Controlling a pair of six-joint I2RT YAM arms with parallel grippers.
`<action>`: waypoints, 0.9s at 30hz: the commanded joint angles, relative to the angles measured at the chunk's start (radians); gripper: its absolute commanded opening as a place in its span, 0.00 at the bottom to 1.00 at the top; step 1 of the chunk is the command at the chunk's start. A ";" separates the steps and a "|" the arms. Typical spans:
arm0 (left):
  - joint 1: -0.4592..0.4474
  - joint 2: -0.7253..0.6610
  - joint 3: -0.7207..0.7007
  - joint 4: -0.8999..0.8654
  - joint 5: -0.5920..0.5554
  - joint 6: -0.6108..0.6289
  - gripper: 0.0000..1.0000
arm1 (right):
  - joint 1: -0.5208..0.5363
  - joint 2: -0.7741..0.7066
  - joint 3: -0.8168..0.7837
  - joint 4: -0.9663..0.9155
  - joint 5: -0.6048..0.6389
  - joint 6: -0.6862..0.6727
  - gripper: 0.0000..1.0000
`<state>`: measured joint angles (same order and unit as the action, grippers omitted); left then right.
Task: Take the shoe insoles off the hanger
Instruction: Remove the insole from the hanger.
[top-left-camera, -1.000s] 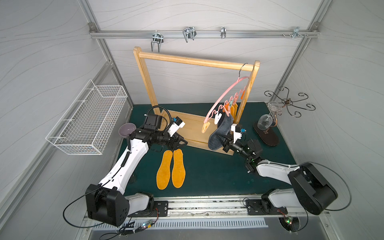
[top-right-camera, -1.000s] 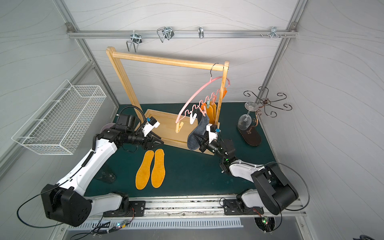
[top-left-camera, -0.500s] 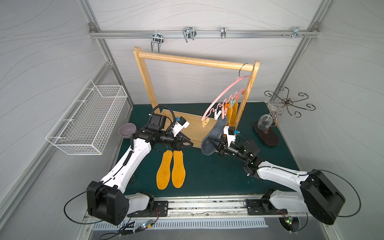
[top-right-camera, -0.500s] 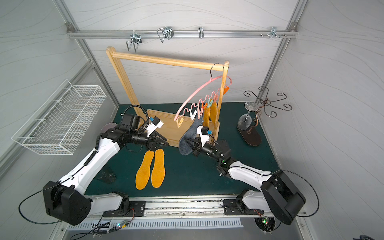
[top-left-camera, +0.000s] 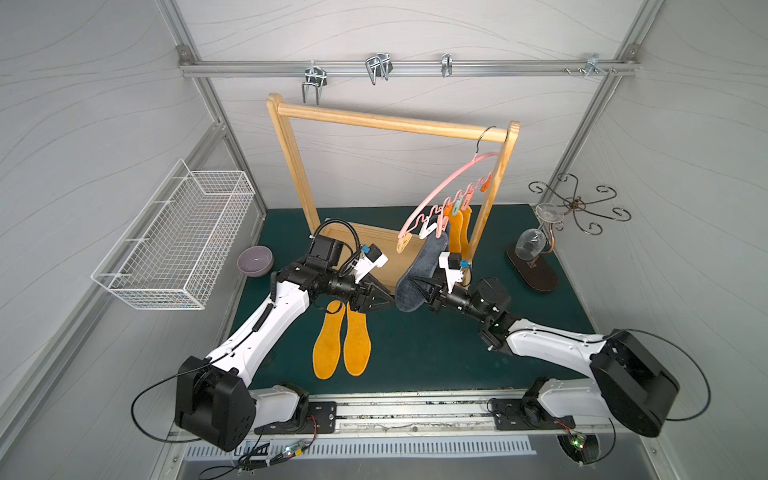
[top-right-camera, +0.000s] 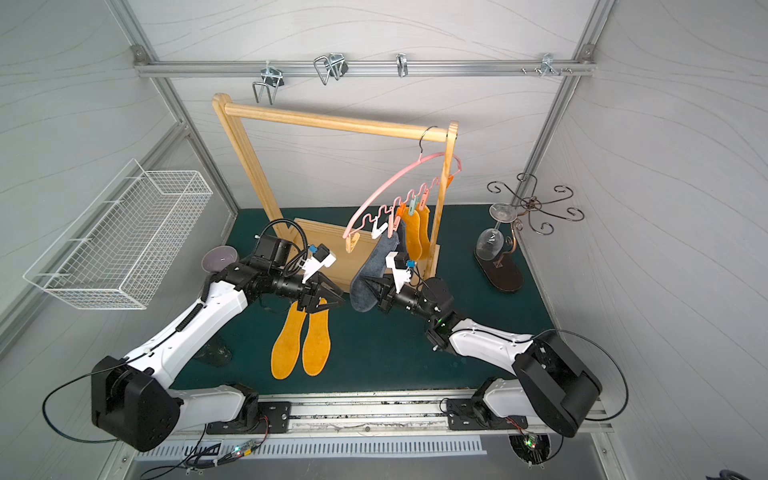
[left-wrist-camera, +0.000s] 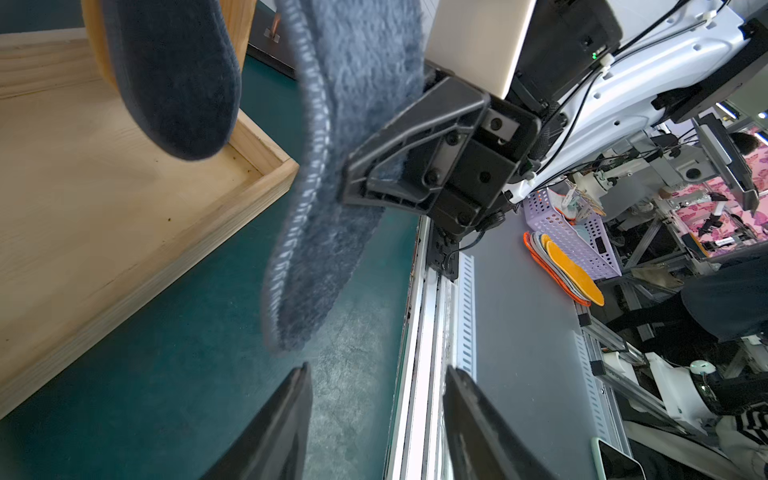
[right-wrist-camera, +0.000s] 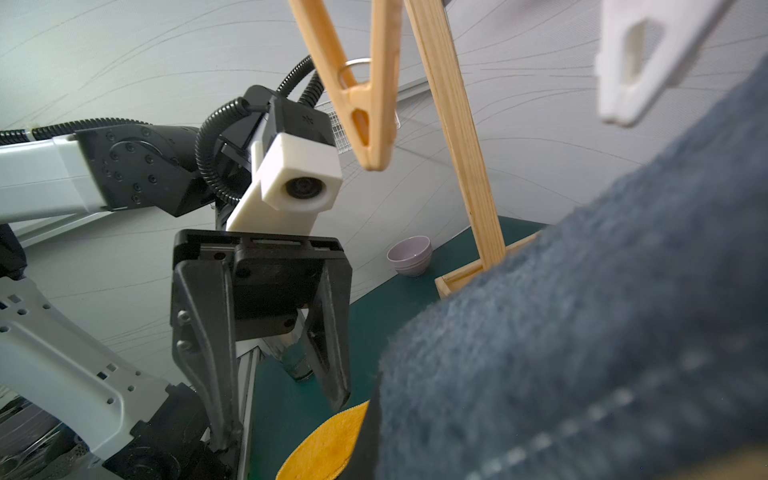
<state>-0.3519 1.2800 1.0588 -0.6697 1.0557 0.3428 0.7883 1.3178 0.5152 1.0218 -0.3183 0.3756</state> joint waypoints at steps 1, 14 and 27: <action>-0.027 0.014 0.000 0.025 0.042 0.041 0.56 | 0.010 0.020 0.018 0.098 -0.001 0.044 0.00; -0.074 0.051 -0.010 0.060 -0.006 0.028 0.54 | 0.019 0.109 0.019 0.263 -0.049 0.134 0.01; -0.075 0.054 -0.017 0.074 -0.039 0.031 0.48 | 0.048 0.127 0.042 0.268 -0.089 0.122 0.00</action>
<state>-0.4210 1.3304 1.0386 -0.6197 1.0367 0.3546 0.8242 1.4425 0.5339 1.2388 -0.3786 0.5003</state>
